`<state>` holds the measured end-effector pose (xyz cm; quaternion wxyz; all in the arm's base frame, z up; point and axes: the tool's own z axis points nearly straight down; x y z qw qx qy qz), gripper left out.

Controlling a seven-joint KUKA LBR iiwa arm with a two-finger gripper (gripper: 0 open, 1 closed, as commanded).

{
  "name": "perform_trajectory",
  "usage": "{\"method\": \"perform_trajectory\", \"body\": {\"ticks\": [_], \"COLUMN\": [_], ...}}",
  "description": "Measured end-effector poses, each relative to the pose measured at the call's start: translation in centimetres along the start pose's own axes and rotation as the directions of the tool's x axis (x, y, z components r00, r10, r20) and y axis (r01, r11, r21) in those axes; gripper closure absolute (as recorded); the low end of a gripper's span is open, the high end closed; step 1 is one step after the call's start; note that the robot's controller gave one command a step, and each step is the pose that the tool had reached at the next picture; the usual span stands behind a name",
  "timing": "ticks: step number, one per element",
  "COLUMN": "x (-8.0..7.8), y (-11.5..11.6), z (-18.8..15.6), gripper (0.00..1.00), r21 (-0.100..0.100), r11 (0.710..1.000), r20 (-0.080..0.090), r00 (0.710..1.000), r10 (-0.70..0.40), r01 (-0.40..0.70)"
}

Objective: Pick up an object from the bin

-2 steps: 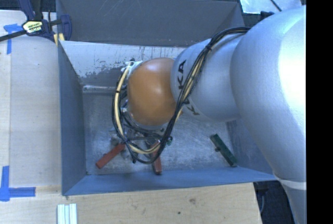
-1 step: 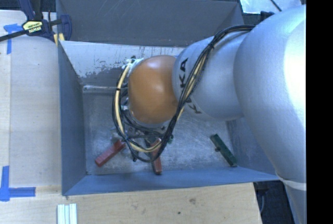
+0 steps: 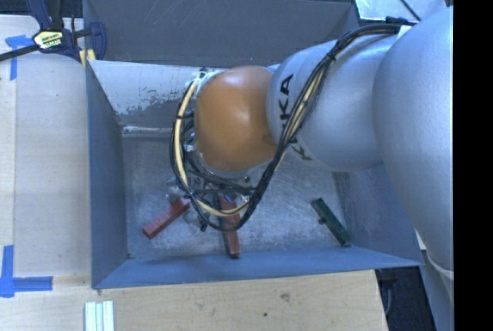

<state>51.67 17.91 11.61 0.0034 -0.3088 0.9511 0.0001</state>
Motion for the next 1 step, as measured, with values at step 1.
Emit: {"method": "perform_trajectory", "body": {"ticks": [1], "x": [-0.30], "y": [-0.13], "z": [-8.66], "gripper": [1.00], "r21": [0.001], "r11": [1.000], "r20": [0.005], "r00": [1.000], "r10": [0.003], "r01": [-0.003]}}
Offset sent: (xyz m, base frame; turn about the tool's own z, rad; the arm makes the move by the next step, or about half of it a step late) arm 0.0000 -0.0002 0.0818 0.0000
